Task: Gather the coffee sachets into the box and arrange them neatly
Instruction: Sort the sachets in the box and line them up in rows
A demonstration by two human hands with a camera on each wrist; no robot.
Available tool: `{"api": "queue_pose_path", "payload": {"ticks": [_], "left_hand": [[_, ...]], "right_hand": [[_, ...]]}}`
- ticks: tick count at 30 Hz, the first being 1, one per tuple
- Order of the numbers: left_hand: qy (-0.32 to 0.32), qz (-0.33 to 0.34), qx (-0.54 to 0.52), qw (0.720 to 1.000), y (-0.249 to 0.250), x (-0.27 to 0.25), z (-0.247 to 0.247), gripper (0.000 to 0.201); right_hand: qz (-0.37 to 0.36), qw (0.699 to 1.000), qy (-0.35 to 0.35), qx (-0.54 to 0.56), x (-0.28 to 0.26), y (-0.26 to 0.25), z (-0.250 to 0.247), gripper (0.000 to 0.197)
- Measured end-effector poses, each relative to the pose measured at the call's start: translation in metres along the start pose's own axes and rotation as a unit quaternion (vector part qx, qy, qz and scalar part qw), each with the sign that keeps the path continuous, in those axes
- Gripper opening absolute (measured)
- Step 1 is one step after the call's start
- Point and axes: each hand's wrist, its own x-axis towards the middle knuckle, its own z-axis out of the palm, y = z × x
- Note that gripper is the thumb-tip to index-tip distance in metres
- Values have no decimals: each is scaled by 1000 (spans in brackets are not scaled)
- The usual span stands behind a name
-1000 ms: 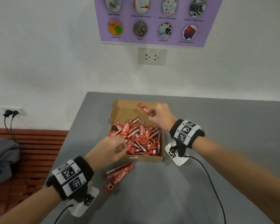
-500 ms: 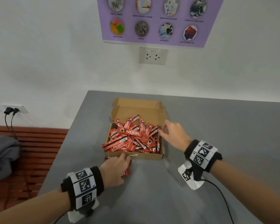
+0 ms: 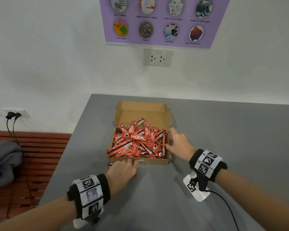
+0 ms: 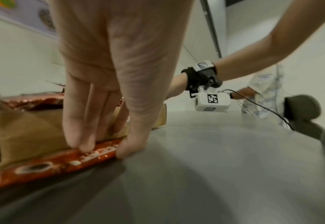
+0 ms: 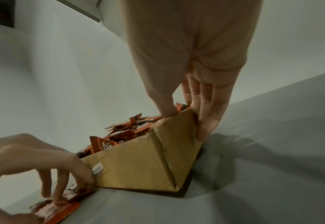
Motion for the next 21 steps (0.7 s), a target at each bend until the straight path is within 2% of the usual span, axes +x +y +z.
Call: {"api": "queue_pose_path", "payload": {"ticks": [5,8,10,15,18,20,21], "left_hand": [[-17,28,42,999,6,2,-3,43],[-25,37,46,998,7,2,-3,43],[-20,47,54,997,6,3,-4,42],[-28,59,-8,998,-4,4,-8,29],[5,74,-110,991,-12,-3,-23,19],[67,63,-166,982,-20,-7,-46,13],[118,68,-175,975,-26,-8,-59,9]], "right_hand": [[-5,1000,10,-2,-5,2,2,44],[-18,998,50,-44,-8,0,5,34],[-2,994,54,-93,-7,-4,7,37],[12,993,61,-104,-1,-13,10,30],[-3,992,80,-93,-1,-15,9,26],[-21,992,99,-77,0,-13,5,23],[-31,992,106,-60,0,-13,2,22]]}}
